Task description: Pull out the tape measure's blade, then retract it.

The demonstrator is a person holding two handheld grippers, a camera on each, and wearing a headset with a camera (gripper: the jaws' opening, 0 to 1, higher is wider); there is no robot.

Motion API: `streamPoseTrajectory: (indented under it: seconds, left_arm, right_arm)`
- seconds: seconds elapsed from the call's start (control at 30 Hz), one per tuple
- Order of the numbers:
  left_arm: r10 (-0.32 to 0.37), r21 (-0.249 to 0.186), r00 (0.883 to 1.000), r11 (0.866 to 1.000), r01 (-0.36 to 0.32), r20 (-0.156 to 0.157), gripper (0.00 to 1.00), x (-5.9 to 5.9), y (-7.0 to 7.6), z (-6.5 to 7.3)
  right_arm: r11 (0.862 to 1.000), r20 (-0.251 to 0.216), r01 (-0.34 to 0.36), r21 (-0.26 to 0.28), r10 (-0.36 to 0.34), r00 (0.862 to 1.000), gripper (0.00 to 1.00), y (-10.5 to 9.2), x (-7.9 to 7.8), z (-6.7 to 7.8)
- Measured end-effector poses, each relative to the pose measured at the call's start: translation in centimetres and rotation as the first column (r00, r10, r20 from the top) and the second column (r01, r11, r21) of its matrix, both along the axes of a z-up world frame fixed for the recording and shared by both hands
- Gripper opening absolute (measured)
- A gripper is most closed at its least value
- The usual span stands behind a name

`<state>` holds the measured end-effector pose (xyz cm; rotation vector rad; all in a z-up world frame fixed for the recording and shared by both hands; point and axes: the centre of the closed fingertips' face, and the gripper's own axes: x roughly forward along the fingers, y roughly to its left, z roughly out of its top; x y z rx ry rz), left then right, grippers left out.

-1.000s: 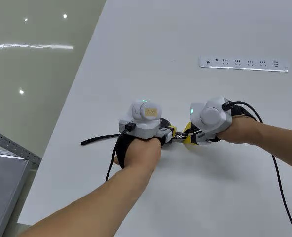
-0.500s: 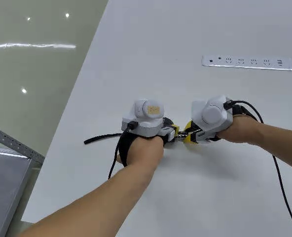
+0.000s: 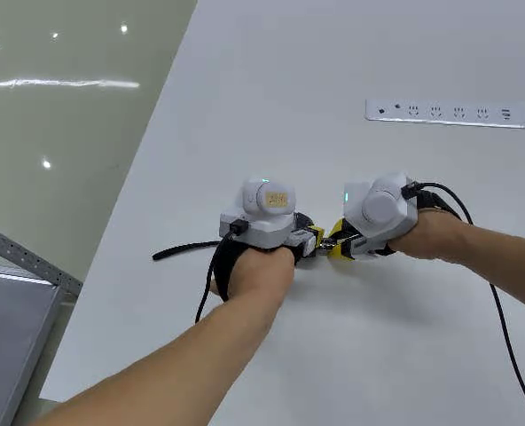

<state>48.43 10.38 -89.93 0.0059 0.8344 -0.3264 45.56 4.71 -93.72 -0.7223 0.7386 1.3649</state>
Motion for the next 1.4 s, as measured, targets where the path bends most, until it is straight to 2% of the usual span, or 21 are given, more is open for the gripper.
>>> streamPoseTrajectory:
  seconds: [0.33,0.47,1.1,1.4]
  left_arm:
    - [-0.004,0.005,1.000,1.000,0.004,0.018,0.55,-0.1,0.0,0.0]
    - [-0.012,0.008,1.000,1.000,0.012,0.019,0.55,-0.1,0.0,0.1]
    - [-0.013,-0.006,1.000,1.000,0.013,0.010,0.55,-0.1,0.0,0.0]
    - [-0.015,-0.010,1.000,1.000,0.015,0.009,0.55,-0.1,0.0,0.1]
  right_arm:
    - [1.000,0.014,-0.023,-0.002,0.023,1.000,0.13,0.1,-0.1,-0.1]
    - [1.000,0.001,0.000,0.010,0.000,1.000,0.13,0.2,-0.1,-0.1]
    - [1.000,0.004,0.000,0.023,0.000,1.000,0.13,1.1,-0.1,-0.1]
    - [1.000,0.018,-0.020,0.010,0.020,1.000,0.13,1.4,-0.1,-0.1]
